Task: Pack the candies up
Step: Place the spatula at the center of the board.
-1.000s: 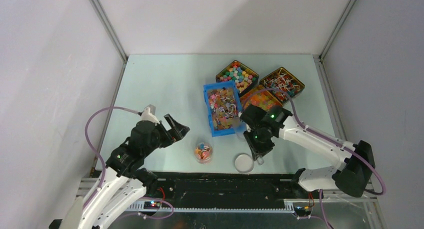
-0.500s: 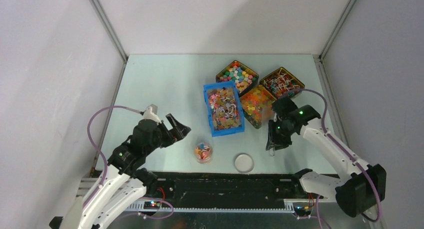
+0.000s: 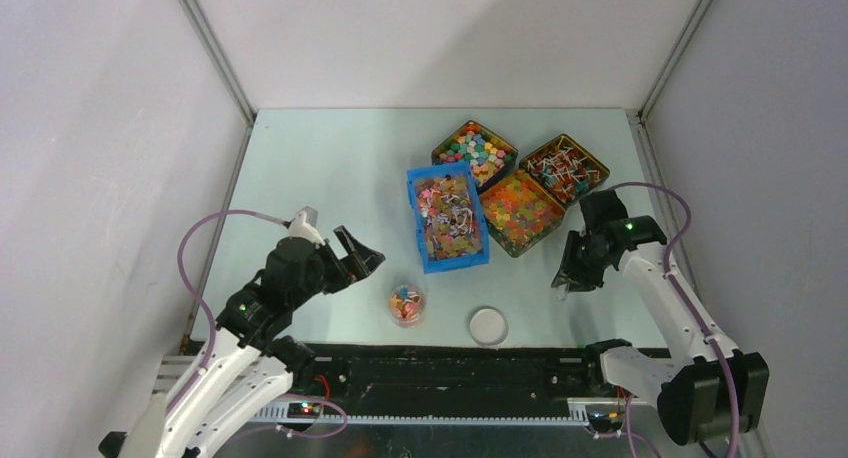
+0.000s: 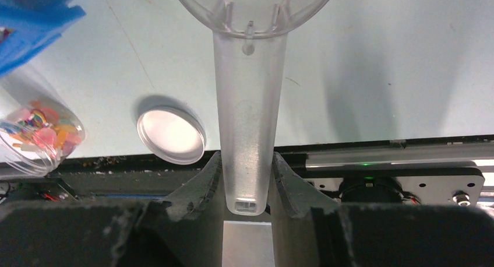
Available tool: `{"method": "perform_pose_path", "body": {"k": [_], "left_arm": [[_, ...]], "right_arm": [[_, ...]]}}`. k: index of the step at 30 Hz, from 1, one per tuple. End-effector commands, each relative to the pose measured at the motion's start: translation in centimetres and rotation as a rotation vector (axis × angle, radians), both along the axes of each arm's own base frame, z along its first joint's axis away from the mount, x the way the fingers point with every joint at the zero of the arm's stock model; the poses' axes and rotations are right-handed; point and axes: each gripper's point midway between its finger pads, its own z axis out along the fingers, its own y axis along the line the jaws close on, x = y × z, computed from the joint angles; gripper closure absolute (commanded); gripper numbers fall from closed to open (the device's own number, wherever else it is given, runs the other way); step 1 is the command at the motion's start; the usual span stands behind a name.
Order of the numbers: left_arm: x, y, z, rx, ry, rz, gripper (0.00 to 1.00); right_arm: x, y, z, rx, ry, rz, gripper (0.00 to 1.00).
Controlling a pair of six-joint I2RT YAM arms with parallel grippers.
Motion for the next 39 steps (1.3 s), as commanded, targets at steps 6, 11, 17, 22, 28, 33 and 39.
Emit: {"method": "perform_pose_path", "body": {"k": [6, 11, 17, 22, 28, 33, 39], "left_arm": [[0.3, -0.8, 2.8, -0.043, -0.064, -0.041, 0.00], [0.5, -1.1, 3.9, -0.053, -0.080, -0.050, 0.00], [0.4, -1.6, 5.7, -0.093, -0.101, -0.067, 0.00], [0.4, -2.3, 7.9, -0.137, -0.131, -0.091, 0.00], [0.3, -2.5, 8.9, -0.156, -0.146, -0.102, 0.00], [0.0, -2.2, 8.5, -0.174, -0.149, -0.085, 0.00], [-0.3, -1.2, 7.9, -0.177, -0.151, -0.034, 0.00]], "right_arm": [[2.4, -1.1, -0.6, -0.021, -0.048, -0.103, 1.00], [2.9, -2.1, -1.7, -0.043, -0.046, -0.157, 1.00], [3.8, -2.8, -3.7, -0.059, 0.009, -0.211, 1.00], [4.9, -3.0, -5.4, -0.067, 0.044, -0.223, 1.00], [6.0, -2.9, -6.2, -0.040, 0.033, -0.205, 0.96], [6.3, -3.1, -6.8, -0.037, 0.046, -0.195, 0.84], [6.1, -3.4, -7.1, -0.046, 0.058, -0.186, 0.49]]}}
